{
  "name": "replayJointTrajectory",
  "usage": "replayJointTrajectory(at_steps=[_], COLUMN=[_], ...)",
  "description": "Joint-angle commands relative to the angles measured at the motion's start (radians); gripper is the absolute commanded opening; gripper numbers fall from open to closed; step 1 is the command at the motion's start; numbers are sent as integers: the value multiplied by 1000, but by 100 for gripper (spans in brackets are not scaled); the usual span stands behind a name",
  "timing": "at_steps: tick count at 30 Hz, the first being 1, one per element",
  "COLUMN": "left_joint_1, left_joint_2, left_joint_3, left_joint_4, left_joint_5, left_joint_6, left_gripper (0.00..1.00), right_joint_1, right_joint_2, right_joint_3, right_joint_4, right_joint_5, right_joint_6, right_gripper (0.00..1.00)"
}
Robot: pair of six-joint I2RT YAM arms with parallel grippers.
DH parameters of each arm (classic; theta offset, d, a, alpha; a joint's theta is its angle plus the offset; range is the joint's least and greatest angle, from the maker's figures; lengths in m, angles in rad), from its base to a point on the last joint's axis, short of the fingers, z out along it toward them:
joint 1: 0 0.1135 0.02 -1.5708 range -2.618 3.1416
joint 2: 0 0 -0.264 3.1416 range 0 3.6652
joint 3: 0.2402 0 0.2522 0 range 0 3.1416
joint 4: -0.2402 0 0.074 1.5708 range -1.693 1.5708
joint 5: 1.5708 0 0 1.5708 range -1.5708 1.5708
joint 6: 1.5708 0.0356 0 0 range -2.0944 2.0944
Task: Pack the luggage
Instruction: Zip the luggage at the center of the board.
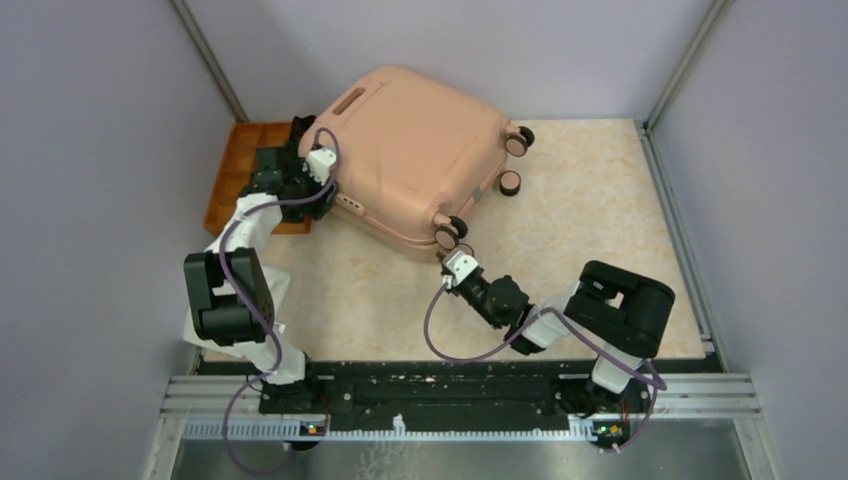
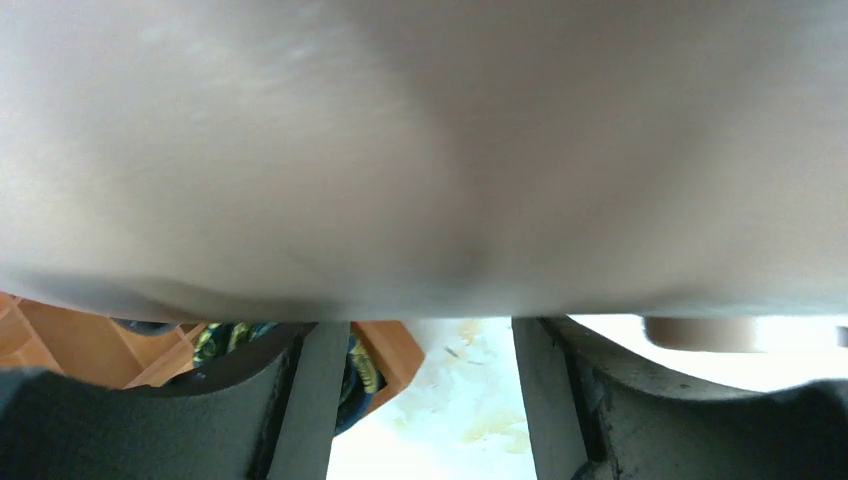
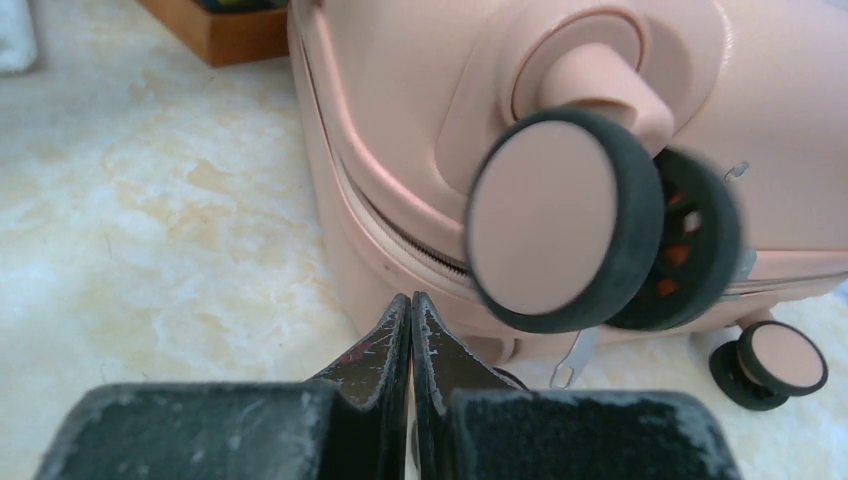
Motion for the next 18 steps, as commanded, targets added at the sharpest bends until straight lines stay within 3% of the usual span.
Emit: replayJointTrajectory(at_steps=[1,7,18], left_joint_1=[-165,-255,-266], left_joint_2=[-63,-91,-199], left_joint_3=[-33,23,74], left_joint_4=[-32,-156,-269], left_joint_5=[141,210,188], left_joint_6=[-48,-111,-42], left_gripper=[64,63,63], right_joint_1=[34,87,85], right_joint_2=[-77,-35,-63], right_joint_3=[50,175,245], right_joint_4=[12,-126,-221], right_joint_5=[66,84,269], right_joint_6=[161,175,199], right_gripper=[0,0,0])
